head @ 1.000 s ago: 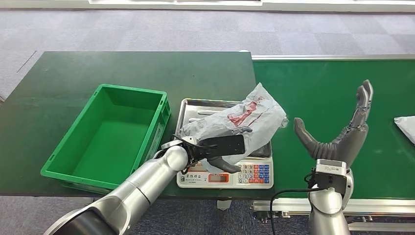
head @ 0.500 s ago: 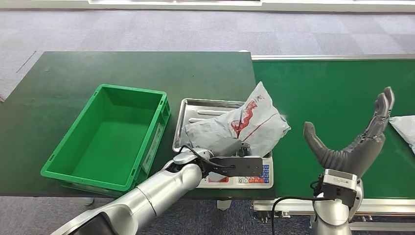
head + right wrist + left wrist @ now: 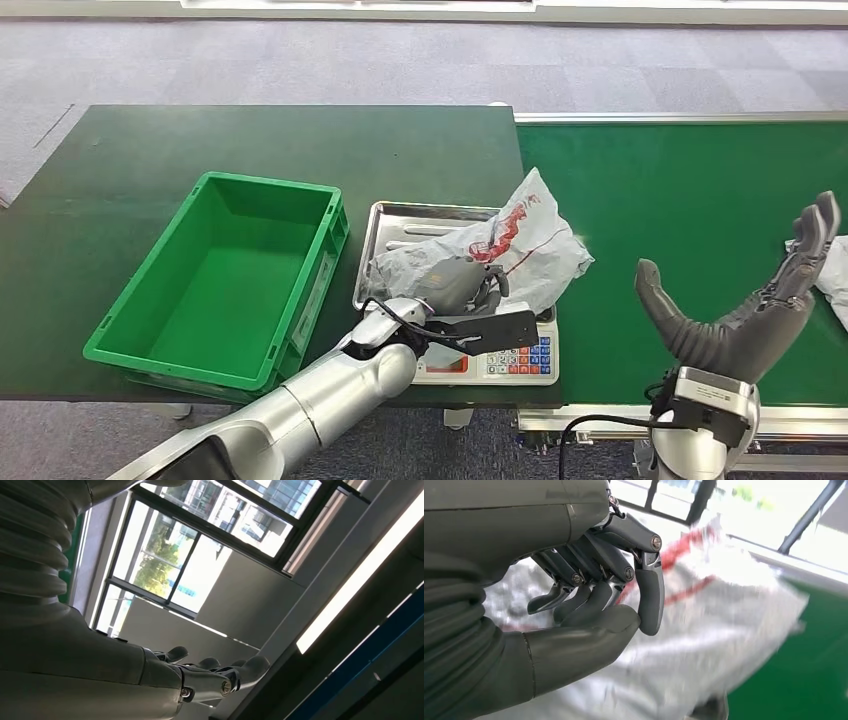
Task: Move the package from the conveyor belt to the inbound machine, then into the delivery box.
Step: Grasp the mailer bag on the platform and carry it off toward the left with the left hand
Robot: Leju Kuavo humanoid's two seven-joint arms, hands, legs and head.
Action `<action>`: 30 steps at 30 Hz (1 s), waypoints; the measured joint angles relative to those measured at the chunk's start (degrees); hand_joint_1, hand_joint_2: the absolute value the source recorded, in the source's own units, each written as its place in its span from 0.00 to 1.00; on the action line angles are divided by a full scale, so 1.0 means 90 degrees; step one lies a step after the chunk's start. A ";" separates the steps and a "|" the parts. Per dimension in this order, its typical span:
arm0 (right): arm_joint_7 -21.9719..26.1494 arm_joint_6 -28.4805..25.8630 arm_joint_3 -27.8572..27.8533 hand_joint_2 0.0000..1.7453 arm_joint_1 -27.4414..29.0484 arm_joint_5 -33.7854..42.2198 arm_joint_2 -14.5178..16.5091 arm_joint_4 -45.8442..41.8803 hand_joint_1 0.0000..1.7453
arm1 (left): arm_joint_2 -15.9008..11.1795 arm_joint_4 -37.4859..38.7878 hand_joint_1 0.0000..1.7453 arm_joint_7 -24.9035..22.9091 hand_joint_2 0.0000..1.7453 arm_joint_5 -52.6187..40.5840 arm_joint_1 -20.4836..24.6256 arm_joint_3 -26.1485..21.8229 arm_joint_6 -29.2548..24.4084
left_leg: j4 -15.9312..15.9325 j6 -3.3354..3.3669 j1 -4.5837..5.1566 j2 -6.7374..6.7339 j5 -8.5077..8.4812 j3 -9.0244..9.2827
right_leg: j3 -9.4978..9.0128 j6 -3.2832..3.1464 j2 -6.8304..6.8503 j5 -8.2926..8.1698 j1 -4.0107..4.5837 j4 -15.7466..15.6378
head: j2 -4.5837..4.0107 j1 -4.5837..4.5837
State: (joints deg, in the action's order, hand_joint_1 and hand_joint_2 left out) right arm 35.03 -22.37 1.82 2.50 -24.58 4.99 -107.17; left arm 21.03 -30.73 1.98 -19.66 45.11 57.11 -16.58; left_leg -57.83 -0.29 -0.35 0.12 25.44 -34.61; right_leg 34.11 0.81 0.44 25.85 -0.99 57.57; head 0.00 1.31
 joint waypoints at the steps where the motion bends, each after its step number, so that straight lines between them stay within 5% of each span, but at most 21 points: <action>1: 0.0014 0.0007 -0.0010 1.00 0.0022 -0.0003 0.0010 -0.0019 0.00 | -0.0002 0.0000 1.00 0.0086 1.00 -0.0015 0.0001 -0.0036 -0.0225 | 0.0000 0.0000 0.0000 0.0000 0.0000 0.0000 | 0.0000 0.0000 0.0000 0.0000 0.0000 0.0000 | 0.0000 0.0000; 5: 0.0034 0.0059 -0.0027 1.00 0.0067 -0.0011 0.0048 -0.0039 0.00 | -0.0013 -0.0016 1.00 0.0611 1.00 -0.0051 0.0016 -0.0437 -0.0928 | 0.0000 0.0000 0.0000 0.0000 0.0000 0.0001 | -0.0001 0.0000 -0.0001 0.0000 0.0000 0.0000 | 0.0000 0.0001; 9: 0.0069 0.0064 -0.0039 1.00 0.0067 -0.0010 0.0066 -0.0039 0.00 | -0.0035 -0.0241 0.00 0.1175 1.00 -0.0139 0.0021 -0.1104 -0.1311 | 0.0000 -0.0001 0.0000 -0.0001 -0.0002 0.0001 | -0.0001 0.0000 0.0000 0.0000 0.0001 0.0000 | 0.0000 0.0001; 15: 0.0110 0.0065 -0.0062 1.00 0.0052 0.0024 0.0067 -0.0036 0.00 | -0.0065 -0.0584 0.00 0.0718 1.00 -0.1272 0.0031 -0.1728 -0.1094 | 0.0000 -0.0001 -0.0001 0.0000 -0.0002 0.0000 | -0.0002 0.0000 0.0001 0.0000 0.0001 0.0000 | 0.0000 0.0001; 30: 0.0092 0.0146 -0.0062 1.00 0.0008 0.0035 0.0067 -0.0026 0.00 | -0.0035 0.0004 0.00 -0.0458 1.00 -0.2224 0.0029 -0.1463 -0.0585 | 0.0000 0.0000 0.0000 -0.0001 -0.0001 0.0000 | -0.0001 0.0000 0.0001 0.0000 0.0001 0.0000 | 0.0000 0.0000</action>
State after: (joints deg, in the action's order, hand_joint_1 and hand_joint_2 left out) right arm 35.86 -21.05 1.27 2.58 -24.27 5.60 -107.40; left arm 20.72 -30.70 -2.14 -39.68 45.37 43.94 -21.84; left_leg -57.83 -0.29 -0.36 0.11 25.43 -34.61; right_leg 34.10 0.81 0.45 25.85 -0.98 57.58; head 0.00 1.31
